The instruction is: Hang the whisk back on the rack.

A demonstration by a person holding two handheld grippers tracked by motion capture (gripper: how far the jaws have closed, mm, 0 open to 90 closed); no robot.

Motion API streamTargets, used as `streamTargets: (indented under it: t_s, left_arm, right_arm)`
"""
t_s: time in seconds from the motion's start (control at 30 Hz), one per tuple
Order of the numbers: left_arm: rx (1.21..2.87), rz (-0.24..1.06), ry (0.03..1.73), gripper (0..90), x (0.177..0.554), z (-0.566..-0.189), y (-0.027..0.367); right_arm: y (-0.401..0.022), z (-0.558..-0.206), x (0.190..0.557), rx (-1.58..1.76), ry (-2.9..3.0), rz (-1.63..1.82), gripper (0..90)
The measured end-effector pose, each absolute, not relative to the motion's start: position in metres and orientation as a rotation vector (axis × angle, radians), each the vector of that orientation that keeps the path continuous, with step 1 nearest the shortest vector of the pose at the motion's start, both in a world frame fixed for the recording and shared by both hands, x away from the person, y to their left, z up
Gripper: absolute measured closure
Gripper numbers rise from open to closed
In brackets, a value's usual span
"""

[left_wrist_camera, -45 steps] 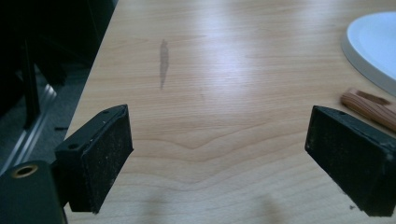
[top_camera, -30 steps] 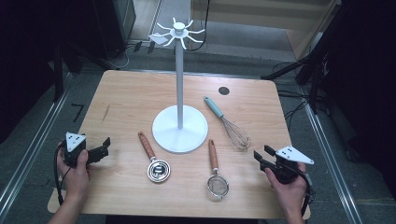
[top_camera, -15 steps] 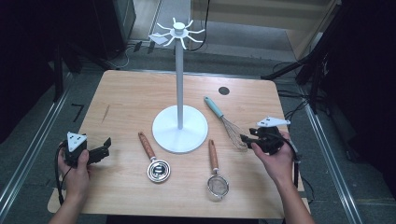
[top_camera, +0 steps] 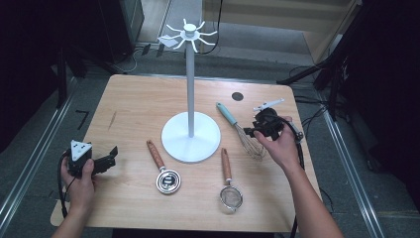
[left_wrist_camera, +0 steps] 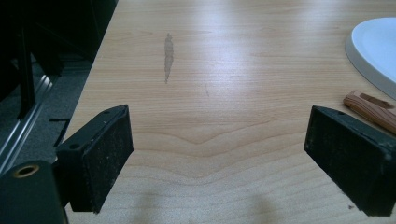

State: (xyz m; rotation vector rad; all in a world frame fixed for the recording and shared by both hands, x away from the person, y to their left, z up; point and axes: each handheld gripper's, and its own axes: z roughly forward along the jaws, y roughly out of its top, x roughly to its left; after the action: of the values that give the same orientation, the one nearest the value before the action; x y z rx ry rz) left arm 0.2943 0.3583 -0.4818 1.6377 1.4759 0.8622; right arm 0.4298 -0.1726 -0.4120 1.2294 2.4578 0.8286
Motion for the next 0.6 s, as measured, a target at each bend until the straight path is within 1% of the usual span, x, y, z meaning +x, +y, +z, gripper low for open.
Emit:
streamTargets:
  t_s: [0.2,0.27,0.3,0.6]
  left_arm:
    - [1.645,0.867,1.48,8.7,0.295,-0.482,0.357]
    - [1.65,0.865,1.481,8.7,0.295,-0.482,0.357]
    - [1.653,0.866,1.48,8.7,0.295,-0.482,0.357]
    - [1.66,0.86,1.476,8.8,0.296,-0.482,0.357]
  right_arm:
    - [-0.16,-0.415,0.453,1.254,2.485,0.785,54.8]
    - [-0.159,-0.415,0.456,1.263,2.497,0.78,54.3]
    - [-0.155,-0.417,0.465,1.27,2.533,0.769,54.4]
    - [-0.138,-0.434,0.494,1.374,2.613,0.716,58.2]
